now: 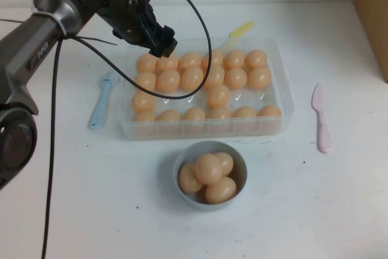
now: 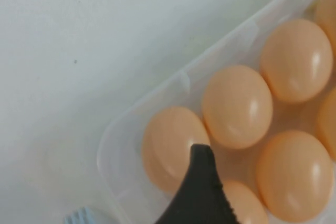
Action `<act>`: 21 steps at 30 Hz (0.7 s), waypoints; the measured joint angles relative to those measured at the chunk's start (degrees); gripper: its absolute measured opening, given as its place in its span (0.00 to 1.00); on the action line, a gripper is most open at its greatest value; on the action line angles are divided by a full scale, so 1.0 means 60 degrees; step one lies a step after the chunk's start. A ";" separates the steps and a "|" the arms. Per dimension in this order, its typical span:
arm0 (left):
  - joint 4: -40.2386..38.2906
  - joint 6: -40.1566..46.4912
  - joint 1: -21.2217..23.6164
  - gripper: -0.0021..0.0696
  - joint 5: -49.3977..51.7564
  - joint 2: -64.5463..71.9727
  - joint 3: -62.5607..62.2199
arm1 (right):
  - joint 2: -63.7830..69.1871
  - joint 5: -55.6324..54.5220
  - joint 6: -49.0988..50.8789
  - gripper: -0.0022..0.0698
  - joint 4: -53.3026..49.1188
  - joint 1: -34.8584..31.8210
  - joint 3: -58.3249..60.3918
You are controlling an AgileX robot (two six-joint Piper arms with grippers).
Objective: Take an egg out of the egg box
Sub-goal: Pick up the egg from the plastic box
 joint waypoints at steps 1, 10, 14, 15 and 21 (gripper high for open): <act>0.0043 0.0000 0.0000 0.73 -0.0085 0.0036 -0.0015 | 0.0000 0.0000 0.0000 0.01 0.0000 0.0000 0.0000; 0.0292 0.0000 0.0000 0.73 -0.0265 0.0407 -0.0037 | 0.0000 0.0000 0.0000 0.01 0.0000 0.0000 0.0000; 0.0330 0.0000 0.0000 0.73 -0.0325 0.0546 -0.0037 | 0.0000 0.0000 0.0000 0.01 0.0000 0.0000 0.0000; 0.0330 0.0000 0.0000 0.73 -0.0325 0.0605 -0.0037 | 0.0000 0.0000 0.0000 0.01 0.0000 0.0000 0.0000; 0.0596 -0.0094 0.0000 0.69 -0.0480 0.0810 -0.0037 | 0.0000 0.0000 0.0000 0.01 0.0000 0.0000 0.0000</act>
